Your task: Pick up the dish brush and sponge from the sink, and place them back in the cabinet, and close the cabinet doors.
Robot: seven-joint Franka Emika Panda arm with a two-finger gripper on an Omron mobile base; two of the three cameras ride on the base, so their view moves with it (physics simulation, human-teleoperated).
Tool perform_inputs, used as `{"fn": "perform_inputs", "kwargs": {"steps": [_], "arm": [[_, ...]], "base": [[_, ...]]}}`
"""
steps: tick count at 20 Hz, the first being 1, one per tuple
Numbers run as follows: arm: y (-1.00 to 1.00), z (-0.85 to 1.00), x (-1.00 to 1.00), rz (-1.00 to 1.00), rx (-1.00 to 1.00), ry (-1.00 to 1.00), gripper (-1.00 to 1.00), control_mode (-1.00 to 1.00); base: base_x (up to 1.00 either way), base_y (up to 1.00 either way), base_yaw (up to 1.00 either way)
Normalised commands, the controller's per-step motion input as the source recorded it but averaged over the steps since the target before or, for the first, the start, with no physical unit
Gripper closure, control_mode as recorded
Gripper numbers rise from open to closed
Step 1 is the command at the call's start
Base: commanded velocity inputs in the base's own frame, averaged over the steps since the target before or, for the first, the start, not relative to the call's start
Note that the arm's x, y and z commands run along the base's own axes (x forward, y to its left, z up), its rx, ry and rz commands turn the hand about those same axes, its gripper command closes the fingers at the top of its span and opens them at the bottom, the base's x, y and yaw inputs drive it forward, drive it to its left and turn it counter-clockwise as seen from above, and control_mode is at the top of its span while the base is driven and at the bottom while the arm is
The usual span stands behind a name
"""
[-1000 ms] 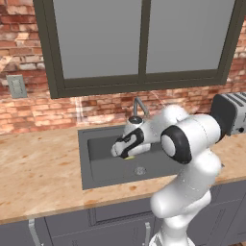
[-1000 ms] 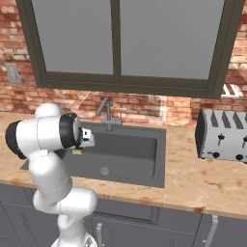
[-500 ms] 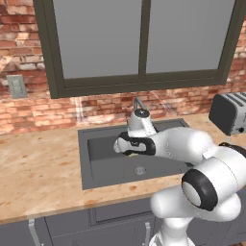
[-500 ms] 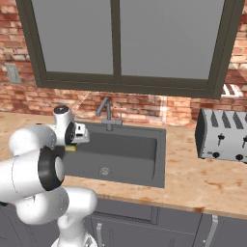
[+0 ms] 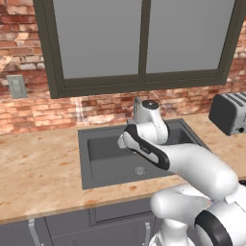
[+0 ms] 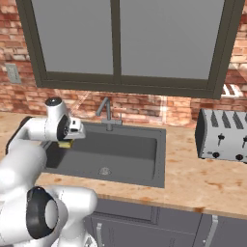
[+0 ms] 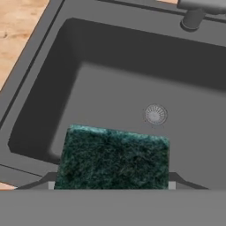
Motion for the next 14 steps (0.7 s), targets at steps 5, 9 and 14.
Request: {"fn": "perform_inputs", "kwargs": {"steps": [5, 9, 14], "arm": [[-0.18, 0.48, -0.51, 0.00, 0.03, 0.00, 1.00, -1.00], [-0.13, 0.48, -0.45, 0.00, 0.00, 0.00, 1.00, -1.00], [-0.18, 0.65, -0.44, 0.00, 0.00, 0.00, 1.00, -1.00]], "base": [[0.00, 0.00, 0.00], [0.00, 0.00, 0.00], [0.00, 0.00, 0.00]]}}
